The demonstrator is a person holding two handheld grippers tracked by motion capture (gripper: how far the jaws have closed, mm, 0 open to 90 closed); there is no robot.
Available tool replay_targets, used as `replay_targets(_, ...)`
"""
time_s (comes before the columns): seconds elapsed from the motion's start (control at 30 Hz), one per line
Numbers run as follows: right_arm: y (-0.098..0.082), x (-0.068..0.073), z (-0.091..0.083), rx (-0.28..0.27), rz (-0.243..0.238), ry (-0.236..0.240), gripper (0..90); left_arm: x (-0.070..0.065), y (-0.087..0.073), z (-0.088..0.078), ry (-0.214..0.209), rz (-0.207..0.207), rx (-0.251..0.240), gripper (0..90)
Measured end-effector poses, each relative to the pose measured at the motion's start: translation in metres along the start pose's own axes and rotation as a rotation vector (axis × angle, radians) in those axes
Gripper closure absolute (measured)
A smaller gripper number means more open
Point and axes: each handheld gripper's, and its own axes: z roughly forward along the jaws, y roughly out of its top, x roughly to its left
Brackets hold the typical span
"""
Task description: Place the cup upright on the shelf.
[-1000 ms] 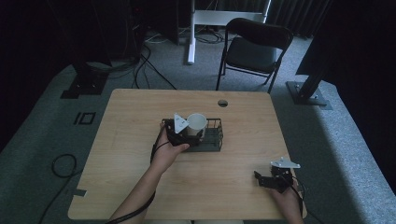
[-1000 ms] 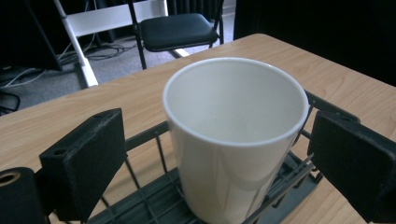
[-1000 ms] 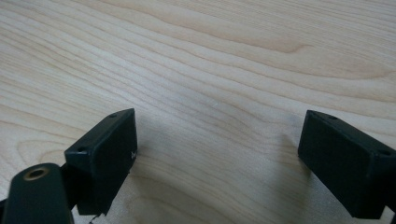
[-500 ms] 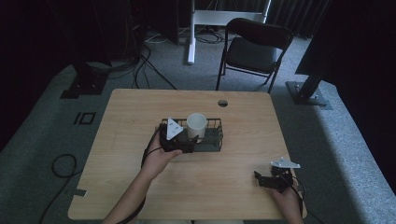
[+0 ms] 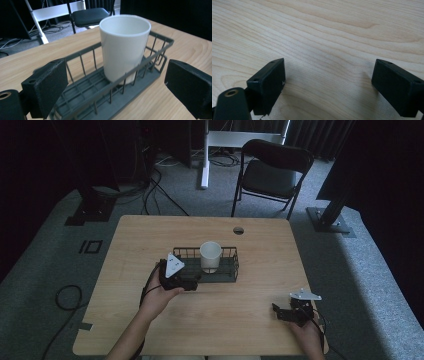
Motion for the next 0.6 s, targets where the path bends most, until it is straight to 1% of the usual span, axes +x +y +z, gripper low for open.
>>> replay_targets(0.07,0.000,0.000,0.000,0.000,-0.001,0.000,11.3,0.002,-0.004,-0.004,0.001,0.010,0.001,5.1)
replay_targets(0.13,0.000,0.000,0.000,0.000,0.000,0.000,11.3,0.004,-0.008,-0.008,0.004,-0.002,-0.005,5.2)
replay_targets(0.2,0.000,0.000,0.000,0.000,0.000,0.000,11.3,0.006,-0.012,-0.013,-0.001,-0.002,-0.008,5.1)
replay_targets(0.3,0.000,0.000,0.000,0.000,0.000,0.000,11.4,0.010,-0.019,-0.020,0.009,-0.017,-0.010,5.2)
replay_targets(0.4,0.000,0.000,0.000,0.000,0.000,0.000,11.4,0.014,-0.025,-0.026,0.019,-0.015,-0.009,5.2)
replay_targets(0.5,0.000,0.000,0.000,0.000,0.000,0.000,11.4,0.017,-0.032,-0.032,0.026,-0.034,-0.013,5.2)
replay_targets(0.6,0.000,0.000,0.000,0.000,-0.001,0.000,11.4,0.019,-0.039,-0.037,0.042,-0.034,-0.007,5.1)
